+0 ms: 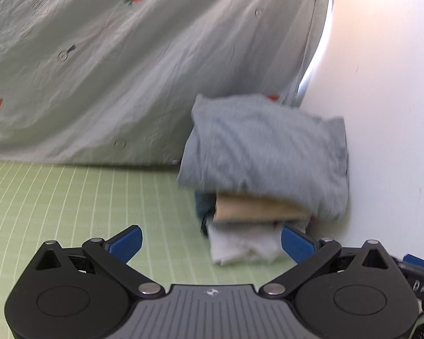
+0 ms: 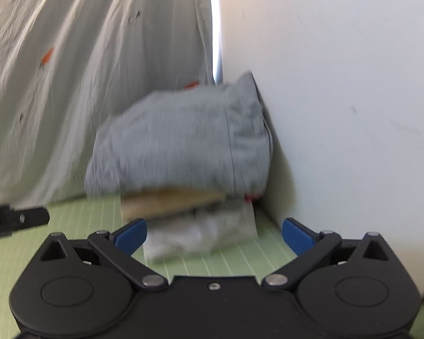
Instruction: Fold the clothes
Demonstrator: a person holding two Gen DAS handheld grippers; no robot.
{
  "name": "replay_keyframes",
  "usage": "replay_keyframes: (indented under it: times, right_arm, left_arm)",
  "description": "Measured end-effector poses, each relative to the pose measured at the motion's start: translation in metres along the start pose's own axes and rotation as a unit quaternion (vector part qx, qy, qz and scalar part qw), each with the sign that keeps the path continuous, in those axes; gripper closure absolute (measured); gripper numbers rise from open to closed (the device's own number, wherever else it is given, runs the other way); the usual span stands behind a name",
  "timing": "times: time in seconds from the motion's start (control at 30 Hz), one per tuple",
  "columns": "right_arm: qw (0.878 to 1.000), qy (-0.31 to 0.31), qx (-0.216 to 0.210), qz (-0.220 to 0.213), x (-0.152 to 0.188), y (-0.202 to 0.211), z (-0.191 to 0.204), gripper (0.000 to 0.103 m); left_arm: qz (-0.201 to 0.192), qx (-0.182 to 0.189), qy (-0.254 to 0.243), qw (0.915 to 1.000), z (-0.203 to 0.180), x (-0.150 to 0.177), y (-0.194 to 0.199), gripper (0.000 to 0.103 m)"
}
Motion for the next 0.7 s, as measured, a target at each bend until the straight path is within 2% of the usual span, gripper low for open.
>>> replay_keyframes:
  times: [0.17,0.27,0.7]
  right_arm:
    - [1.000,0.003,0.003,0.030,0.037,0.013,0.003,0.000]
    - [0.999,0.009,0.007,0.039,0.050,0.018,0.003,0.000]
    - [0.998,-0.009,0.005,0.054,0.070,0.028,-0.003,0.000]
  left_arm:
    - [-0.006,-0.019,-0.051,0.9985,-0.006,0.030,0.014,0.000]
    - [0.004,-0.027,-0.066,0.9974,-0.006,0.043,0.019,0.000]
    - [0.021,-0.034,-0.088,0.9953,-0.005,0.067,0.029,0.000]
Point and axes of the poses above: each gripper's, at about its wrist camera, not at the fingertips, and y roughly against the way its jaws point, z to its left, x to its underside, the point moved 3 cm from there along -y, roughly the way its jaws point, and after that the axes turned 14 degrees about z, right-handed, at the moved point
